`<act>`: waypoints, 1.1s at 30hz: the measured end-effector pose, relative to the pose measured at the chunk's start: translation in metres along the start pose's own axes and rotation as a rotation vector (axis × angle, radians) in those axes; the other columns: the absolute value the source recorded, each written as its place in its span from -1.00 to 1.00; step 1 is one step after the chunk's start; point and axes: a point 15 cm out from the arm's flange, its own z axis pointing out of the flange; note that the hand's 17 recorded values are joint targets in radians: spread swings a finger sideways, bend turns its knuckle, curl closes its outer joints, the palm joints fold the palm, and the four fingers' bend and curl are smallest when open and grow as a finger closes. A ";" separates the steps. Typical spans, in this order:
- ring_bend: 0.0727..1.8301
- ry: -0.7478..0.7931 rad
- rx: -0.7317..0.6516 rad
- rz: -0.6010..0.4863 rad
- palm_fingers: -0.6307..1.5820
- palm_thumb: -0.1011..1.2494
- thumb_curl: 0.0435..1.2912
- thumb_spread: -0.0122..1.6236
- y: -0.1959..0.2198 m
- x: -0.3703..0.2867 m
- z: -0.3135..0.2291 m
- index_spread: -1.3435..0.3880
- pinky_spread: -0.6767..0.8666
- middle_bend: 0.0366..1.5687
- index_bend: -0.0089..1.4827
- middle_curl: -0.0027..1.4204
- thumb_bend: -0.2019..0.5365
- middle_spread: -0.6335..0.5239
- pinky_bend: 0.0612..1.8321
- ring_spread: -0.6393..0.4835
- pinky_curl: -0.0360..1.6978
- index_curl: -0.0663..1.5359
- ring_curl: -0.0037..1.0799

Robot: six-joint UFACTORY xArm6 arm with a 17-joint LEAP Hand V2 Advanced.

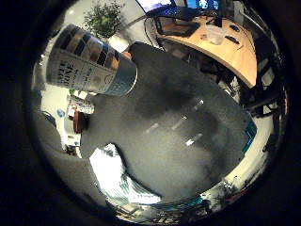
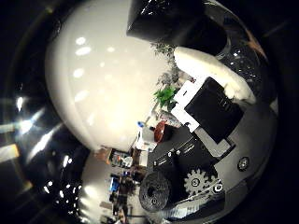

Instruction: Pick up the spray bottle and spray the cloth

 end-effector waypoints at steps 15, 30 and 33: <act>-0.41 -0.028 -0.292 -0.206 0.55 0.78 -0.44 0.25 0.059 -0.112 -0.056 -0.16 0.67 -0.13 -0.48 -0.27 -0.49 -0.62 -0.73 -0.85 -0.97 -0.17 -0.63; -0.38 -0.073 -0.567 -0.243 0.54 0.79 -0.42 0.23 0.139 -0.143 -0.065 -0.16 0.66 -0.09 -0.45 -0.28 -0.49 -0.59 -0.71 -0.81 -0.97 -0.17 -0.62; -0.38 -0.061 -0.599 -0.240 0.54 0.79 -0.42 0.23 0.148 -0.140 -0.061 -0.15 0.66 -0.08 -0.44 -0.29 -0.49 -0.59 -0.71 -0.80 -0.97 -0.18 -0.62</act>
